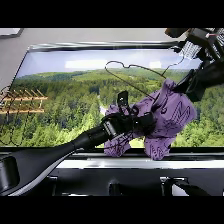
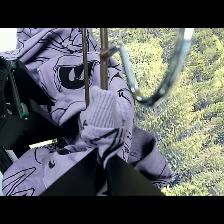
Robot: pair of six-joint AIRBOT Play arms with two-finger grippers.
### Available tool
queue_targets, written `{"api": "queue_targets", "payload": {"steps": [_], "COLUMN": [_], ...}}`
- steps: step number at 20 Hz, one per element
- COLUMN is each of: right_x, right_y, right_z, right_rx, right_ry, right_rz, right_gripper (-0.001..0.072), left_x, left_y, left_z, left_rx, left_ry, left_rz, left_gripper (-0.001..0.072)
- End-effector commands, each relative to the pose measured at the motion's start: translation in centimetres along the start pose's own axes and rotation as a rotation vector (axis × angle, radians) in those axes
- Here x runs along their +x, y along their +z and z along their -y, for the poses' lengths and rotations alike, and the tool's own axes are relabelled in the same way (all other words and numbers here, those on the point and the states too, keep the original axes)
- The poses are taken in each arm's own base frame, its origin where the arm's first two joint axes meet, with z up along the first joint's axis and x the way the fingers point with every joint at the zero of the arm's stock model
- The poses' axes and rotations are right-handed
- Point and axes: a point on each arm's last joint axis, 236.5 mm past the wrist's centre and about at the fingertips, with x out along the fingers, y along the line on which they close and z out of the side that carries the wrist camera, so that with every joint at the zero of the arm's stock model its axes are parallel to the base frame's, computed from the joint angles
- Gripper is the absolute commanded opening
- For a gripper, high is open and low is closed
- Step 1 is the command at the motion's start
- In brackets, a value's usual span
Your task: Fold the clothes and pants, and hang the long-sleeved shirts on hangers.
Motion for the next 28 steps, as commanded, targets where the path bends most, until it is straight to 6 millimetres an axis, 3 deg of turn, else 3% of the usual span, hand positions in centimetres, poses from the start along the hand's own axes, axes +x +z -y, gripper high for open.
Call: {"api": "queue_targets", "payload": {"steps": [1,3,4,7,8,10,14,20,21,23,24,28], "right_x": [0.0,0.0,0.0,0.0,0.0,0.0,0.0,0.0,0.0,0.0,0.0,0.0], "right_y": [0.0,0.0,0.0,0.0,0.0,0.0,0.0,0.0,0.0,0.0,0.0,0.0], "right_z": [0.0,0.0,0.0,0.0,0.0,0.0,0.0,0.0,0.0,0.0,0.0,0.0], "right_rx": [0.000,0.000,0.000,0.000,0.000,0.000,0.000,0.011,0.011,0.011,0.011,0.011], "right_ry": [-0.001,-0.001,-0.001,-0.001,-0.001,-0.001,0.000,0.001,-0.001,0.000,0.000,0.000], "right_rz": [0.000,0.000,0.000,0.000,0.000,0.000,0.000,-0.001,0.000,0.000,0.000,0.000], "right_gripper": [0.0043,0.0043,0.0043,0.0043,0.0043,0.0043,0.0043,0.0043,0.0043,0.0043,0.0043,0.0043], "left_x": [1.1,1.5,1.7,1.9,1.9,1.7,0.5,-1.3,-1.4,-1.3,-1.3,-1.4], "left_y": [0.2,0.2,0.2,0.5,0.9,1.9,3.2,4.2,4.2,3.7,3.3,1.9], "left_z": [-0.1,0.0,-0.1,-0.6,-0.7,-1.2,-3.2,-1.6,-1.3,-0.5,0.0,1.8], "left_rx": [-0.065,-0.098,-0.121,-0.127,-0.131,-0.132,-0.085,0.023,0.023,0.027,0.027,0.049], "left_ry": [-0.001,-0.001,0.003,0.012,0.014,0.020,0.101,0.066,0.060,0.035,0.018,-0.023], "left_rz": [0.008,0.008,0.007,0.011,0.016,0.029,0.030,0.045,0.046,0.043,0.041,0.030], "left_gripper": [0.0664,0.0663,0.0620,0.0222,0.0120,0.0027,0.0026,0.0030,0.0069,0.0300,0.0336,0.0337]}}
